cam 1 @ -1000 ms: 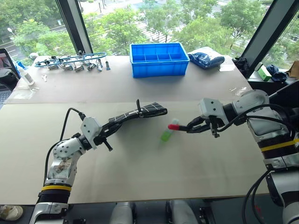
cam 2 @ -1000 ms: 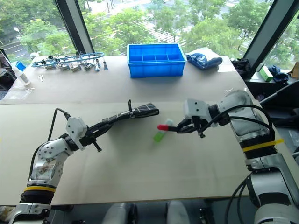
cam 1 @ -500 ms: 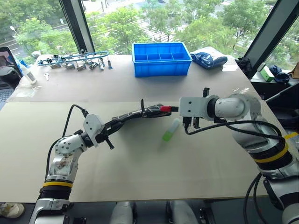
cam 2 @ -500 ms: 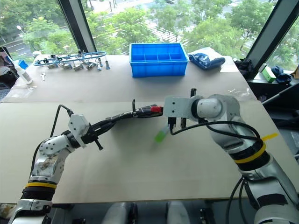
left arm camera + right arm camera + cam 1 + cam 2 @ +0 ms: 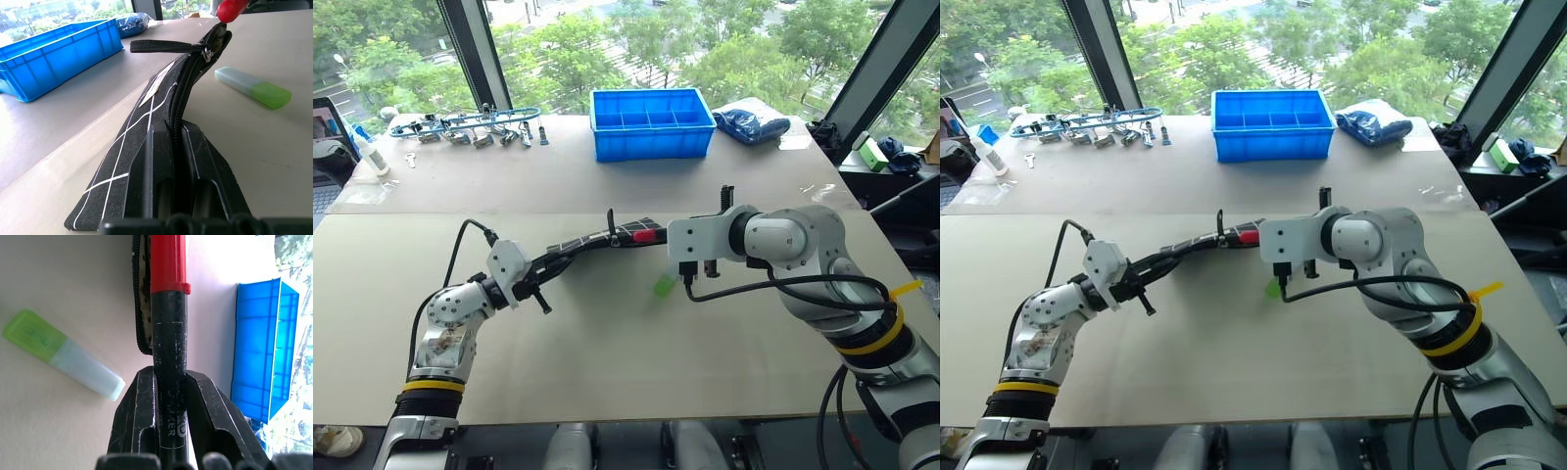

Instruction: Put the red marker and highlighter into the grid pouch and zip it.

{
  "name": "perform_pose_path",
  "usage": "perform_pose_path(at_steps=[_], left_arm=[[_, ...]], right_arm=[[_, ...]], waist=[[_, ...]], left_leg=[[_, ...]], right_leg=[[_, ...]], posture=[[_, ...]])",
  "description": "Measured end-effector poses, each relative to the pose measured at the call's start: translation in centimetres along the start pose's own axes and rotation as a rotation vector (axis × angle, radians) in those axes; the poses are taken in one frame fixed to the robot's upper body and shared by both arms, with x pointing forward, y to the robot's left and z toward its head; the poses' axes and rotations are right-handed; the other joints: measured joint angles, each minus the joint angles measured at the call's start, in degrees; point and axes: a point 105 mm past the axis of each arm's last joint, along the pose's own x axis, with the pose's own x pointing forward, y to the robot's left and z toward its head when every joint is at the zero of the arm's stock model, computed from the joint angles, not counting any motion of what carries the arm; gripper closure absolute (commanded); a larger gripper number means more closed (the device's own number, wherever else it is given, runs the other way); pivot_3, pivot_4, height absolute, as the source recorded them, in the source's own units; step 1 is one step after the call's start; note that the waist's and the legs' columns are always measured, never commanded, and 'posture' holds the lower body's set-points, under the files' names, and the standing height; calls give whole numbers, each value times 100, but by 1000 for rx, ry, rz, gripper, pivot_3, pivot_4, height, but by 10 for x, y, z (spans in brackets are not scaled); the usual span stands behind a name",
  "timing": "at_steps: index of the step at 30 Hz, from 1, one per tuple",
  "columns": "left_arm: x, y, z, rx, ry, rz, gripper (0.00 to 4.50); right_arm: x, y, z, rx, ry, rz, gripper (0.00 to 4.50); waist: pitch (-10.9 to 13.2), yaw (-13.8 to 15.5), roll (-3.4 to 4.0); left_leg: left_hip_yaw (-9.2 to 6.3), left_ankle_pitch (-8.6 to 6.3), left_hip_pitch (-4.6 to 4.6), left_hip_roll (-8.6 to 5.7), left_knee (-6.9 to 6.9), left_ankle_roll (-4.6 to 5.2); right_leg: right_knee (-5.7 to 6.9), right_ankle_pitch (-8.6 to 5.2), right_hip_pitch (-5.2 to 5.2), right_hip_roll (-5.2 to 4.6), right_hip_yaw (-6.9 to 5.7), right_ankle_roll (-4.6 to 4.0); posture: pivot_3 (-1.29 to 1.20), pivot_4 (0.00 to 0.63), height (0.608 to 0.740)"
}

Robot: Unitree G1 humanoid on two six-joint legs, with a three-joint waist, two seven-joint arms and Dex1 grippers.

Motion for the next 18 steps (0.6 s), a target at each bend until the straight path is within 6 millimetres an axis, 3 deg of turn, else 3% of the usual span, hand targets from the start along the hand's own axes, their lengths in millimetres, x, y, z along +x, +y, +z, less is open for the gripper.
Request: perform_pose_path(at_steps=[18], left_arm=[[0,2,-3,-10,7,3,4500]], right_arm=[[27,15,-15,-73,123,12,4066]], waist=[[0,-18,0]], left_leg=[[0,2,0,0,0,-3]], right_leg=[[0,0,0,2,0,0]], posture=[[0,150,740]])
